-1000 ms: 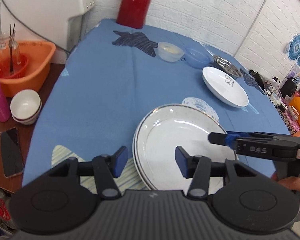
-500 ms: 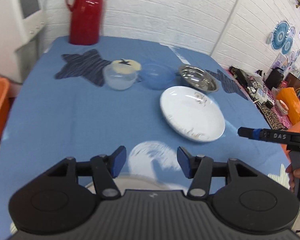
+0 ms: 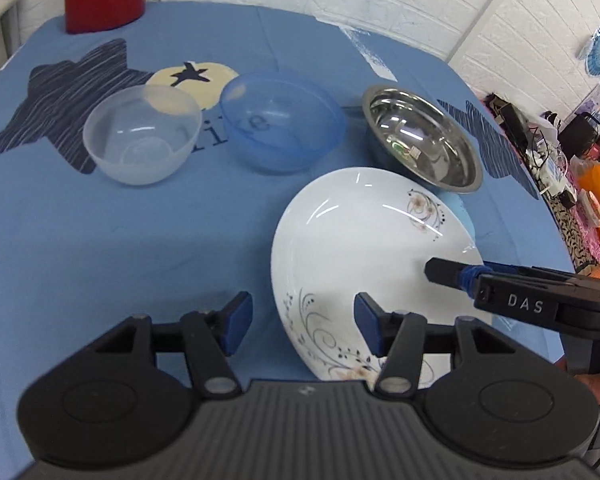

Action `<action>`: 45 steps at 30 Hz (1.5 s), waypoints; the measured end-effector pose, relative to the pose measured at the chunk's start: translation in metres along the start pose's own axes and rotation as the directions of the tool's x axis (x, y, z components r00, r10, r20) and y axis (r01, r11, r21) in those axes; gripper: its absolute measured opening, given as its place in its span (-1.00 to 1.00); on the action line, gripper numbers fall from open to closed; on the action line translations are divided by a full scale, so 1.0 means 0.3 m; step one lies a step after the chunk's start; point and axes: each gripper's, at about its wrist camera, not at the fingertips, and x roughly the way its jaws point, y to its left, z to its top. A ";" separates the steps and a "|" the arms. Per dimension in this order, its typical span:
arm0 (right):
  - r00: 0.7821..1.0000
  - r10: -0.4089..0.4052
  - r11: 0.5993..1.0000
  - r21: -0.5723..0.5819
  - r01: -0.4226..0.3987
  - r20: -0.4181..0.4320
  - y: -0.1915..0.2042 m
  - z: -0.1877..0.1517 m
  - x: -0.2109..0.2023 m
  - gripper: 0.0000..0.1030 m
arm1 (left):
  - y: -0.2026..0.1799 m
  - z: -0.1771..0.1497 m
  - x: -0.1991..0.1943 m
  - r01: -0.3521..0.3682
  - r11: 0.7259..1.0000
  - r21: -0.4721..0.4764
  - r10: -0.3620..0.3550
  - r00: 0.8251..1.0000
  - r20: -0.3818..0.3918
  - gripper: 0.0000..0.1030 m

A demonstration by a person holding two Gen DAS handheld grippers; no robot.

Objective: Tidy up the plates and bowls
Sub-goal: 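Grip the floral white plate rim with both tools, then carry the floral plate with both tools and lower it onto the plate stack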

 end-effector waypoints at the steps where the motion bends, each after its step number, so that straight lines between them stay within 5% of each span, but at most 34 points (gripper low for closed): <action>1: 1.000 0.003 1.000 -0.015 -0.003 -0.019 0.005 -0.003 0.015 -0.25 | -0.002 0.002 0.011 -0.006 1.000 0.012 0.006 1.000 -0.001 0.09; 8: 1.000 -0.011 0.998 -0.058 0.012 0.017 0.024 -0.015 0.018 -0.20 | -0.008 0.000 0.048 -0.020 0.999 0.028 0.020 1.000 0.006 -0.20; 10: 0.999 -0.002 0.998 -0.058 0.004 0.035 0.021 -0.024 0.014 -0.31 | -0.018 -0.008 0.049 -0.037 0.998 0.044 0.037 0.999 0.016 -0.66; 11: 0.999 0.012 0.999 -0.051 -0.010 0.049 0.011 -0.031 0.010 -0.34 | -0.020 -0.011 0.047 -0.046 0.998 0.045 0.045 0.999 0.023 -0.70; 14: 0.997 0.010 0.999 -0.054 -0.006 0.074 0.001 -0.041 0.005 -0.51 | -0.016 -0.012 0.046 -0.038 0.999 0.037 0.037 0.999 0.025 -0.73; 29: 0.997 0.078 0.994 0.077 -0.080 0.025 0.005 -0.110 -0.056 -0.39 | -0.029 -0.060 -0.047 -0.043 0.998 0.050 0.041 0.999 0.034 -0.74; 45: 0.985 0.141 0.989 0.041 -0.145 0.099 0.109 -0.166 -0.236 -0.38 | -0.010 -0.161 -0.268 -0.080 0.996 0.036 0.077 0.993 0.093 -0.74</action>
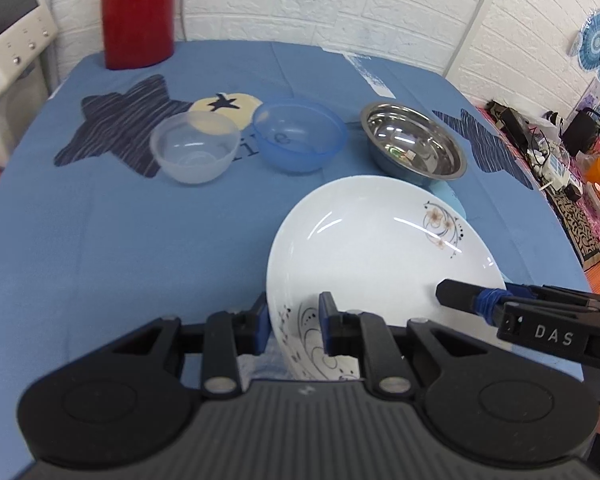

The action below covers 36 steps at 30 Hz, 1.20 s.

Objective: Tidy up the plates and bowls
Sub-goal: 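Carry the floral plate with both tools and lower it onto the plate stack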

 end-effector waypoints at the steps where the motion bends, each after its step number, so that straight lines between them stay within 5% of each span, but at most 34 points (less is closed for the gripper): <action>1: 1.000 0.014 1.000 -0.008 -0.014 0.005 0.025 -0.011 -0.020 -0.38 | 0.014 -0.018 -0.030 -0.006 1.000 -0.009 0.006 1.000 0.002 -0.74; 17: 0.981 0.167 0.972 -0.149 -0.181 -0.104 0.406 -0.337 -0.058 -0.33 | 0.329 -0.473 -0.372 -0.135 0.979 -0.153 0.142 0.989 0.032 -0.73; 28: 0.988 0.120 0.966 -0.220 -0.139 -0.098 0.428 -0.416 -0.051 -0.29 | 0.361 -0.584 -0.378 -0.045 0.985 -0.166 0.056 0.997 0.059 -0.73; 31: 0.989 0.112 0.965 -0.228 -0.132 -0.098 0.434 -0.410 -0.037 -0.29 | 0.379 -0.591 -0.389 -0.002 0.983 -0.181 0.015 0.998 0.067 -0.60; 33: 0.988 0.112 0.962 -0.239 -0.135 -0.104 0.434 -0.405 -0.029 -0.29 | 0.393 -0.595 -0.399 0.039 0.981 -0.189 -0.026 0.997 0.069 -0.19; 36: 0.985 0.130 0.966 -0.210 -0.152 -0.115 0.420 -0.399 -0.021 -0.29 | 0.421 -0.601 -0.419 0.104 0.969 -0.222 -0.089 0.993 0.077 -0.03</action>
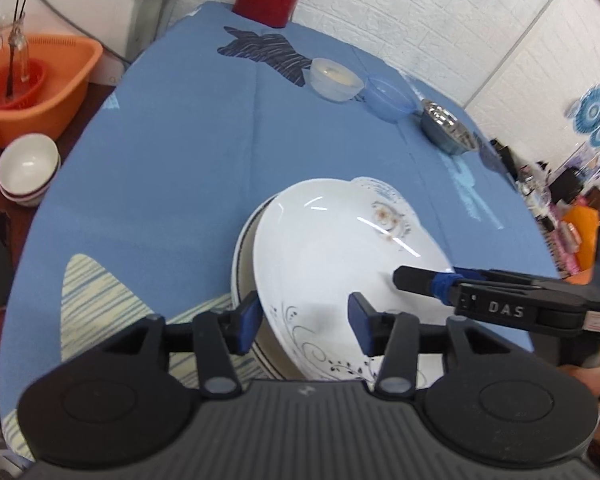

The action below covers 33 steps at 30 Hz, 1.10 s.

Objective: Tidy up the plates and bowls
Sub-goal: 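Carry the floral plate with both tools and lower it onto the plate stack, then open both tools and move them toward the steel bowl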

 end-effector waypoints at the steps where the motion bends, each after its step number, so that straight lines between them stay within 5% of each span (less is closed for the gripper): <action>1: 1.000 0.007 1.000 0.011 -0.007 -0.001 -0.004 0.002 0.002 -0.29 | 0.003 0.001 -0.007 0.011 1.000 0.001 -0.011 1.000 -0.006 -0.02; 4: 1.000 0.007 1.000 0.004 -0.007 -0.016 -0.003 0.000 0.013 -0.29 | -0.001 0.004 -0.019 0.043 0.999 0.021 -0.042 0.999 -0.031 0.12; 12: 1.000 0.007 1.000 -0.007 -0.007 -0.019 -0.001 -0.005 0.020 -0.29 | -0.001 0.017 -0.010 -0.015 0.997 0.076 0.024 0.992 -0.122 0.20; 22: 1.000 0.013 0.999 0.049 -0.014 0.025 -0.041 0.004 -0.022 -0.29 | 0.027 0.040 -0.044 -0.033 0.997 0.073 0.039 0.996 -0.076 0.21; 33: 0.998 -0.056 0.998 0.045 0.054 0.034 -0.155 0.079 -0.117 -0.30 | -0.149 0.142 -0.025 -0.049 0.976 0.212 0.057 0.998 -0.031 0.22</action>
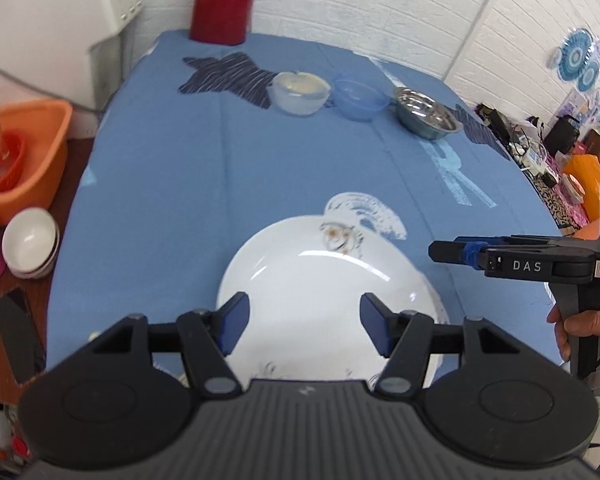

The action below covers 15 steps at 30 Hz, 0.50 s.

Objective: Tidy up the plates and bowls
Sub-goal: 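Open both tools and move them toward the steel bowl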

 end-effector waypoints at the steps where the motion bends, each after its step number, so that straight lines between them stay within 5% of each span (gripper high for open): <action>1: 1.000 -0.014 1.000 0.011 0.014 0.000 -0.028 0.005 -0.008 -0.29 | -0.024 0.016 0.007 0.001 1.000 0.019 -0.001 1.000 0.005 0.22; 8: 0.992 -0.112 0.980 0.161 0.119 -0.050 -0.296 0.029 -0.045 -0.29 | -0.189 0.133 0.081 0.012 0.993 0.122 -0.014 1.000 0.019 0.23; 15: 0.962 -0.236 0.910 0.318 0.268 -0.136 -0.568 0.071 -0.057 -0.28 | -0.364 0.268 0.221 0.058 0.981 0.185 -0.057 0.998 -0.013 0.24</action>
